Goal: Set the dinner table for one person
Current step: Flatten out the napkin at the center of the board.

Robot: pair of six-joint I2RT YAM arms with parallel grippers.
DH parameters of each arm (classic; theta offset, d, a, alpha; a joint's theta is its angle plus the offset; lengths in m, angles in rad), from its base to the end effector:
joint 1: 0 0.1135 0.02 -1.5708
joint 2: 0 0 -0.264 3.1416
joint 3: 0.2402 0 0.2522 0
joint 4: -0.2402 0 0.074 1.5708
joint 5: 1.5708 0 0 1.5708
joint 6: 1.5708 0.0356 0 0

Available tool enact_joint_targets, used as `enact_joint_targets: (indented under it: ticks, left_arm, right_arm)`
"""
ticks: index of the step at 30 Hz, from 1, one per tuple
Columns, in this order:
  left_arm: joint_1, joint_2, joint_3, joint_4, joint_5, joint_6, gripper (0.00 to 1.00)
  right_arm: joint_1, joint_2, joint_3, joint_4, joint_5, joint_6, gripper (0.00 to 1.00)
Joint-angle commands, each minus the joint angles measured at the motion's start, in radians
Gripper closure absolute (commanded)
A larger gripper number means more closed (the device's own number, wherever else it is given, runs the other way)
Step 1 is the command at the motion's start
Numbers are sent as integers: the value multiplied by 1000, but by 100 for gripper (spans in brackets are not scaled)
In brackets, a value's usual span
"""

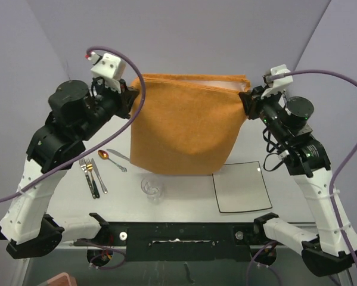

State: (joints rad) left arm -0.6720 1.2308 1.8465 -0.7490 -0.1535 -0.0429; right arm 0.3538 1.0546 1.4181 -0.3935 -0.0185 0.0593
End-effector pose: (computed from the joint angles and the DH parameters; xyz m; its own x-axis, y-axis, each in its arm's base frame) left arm 0.1642 -0.1237 0.5383 -0.1252 0.0455 -0.9911 0.4917 0.8705 -0.0222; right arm 0.1938 0.0723 0.4830 -0.0496 0.0448 -0.9978 -0.3614 0.9305 0.0598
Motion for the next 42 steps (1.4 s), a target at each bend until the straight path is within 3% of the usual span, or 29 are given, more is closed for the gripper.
enact_joint_targets:
  ticks: [1,7,13,21,28,36,42]
  left_arm:
    - [-25,-45,57,9,-15,-44,100]
    - [-26,-28,5,-6,-14,-15,100]
    - [-18,42,-116,118,-25,42,100]
    - [165,208,-132,240,150,-3,100]
    - [216,307,-60,270,199,-1,100]
    - [186,289,8,287,164,46,100]
    - [134,126,-136,456,89,67,100]
  right_arm:
    - [2,-89,24,-13,34,-12,100]
    - [3,-63,10,-17,47,-16,100]
    - [2,94,24,50,63,-40,100]
    - [-5,303,64,118,113,-80,100]
    - [-46,413,101,130,112,-55,100]
    - [-66,372,126,139,119,-36,100]
    - [-60,285,144,122,94,-42,100]
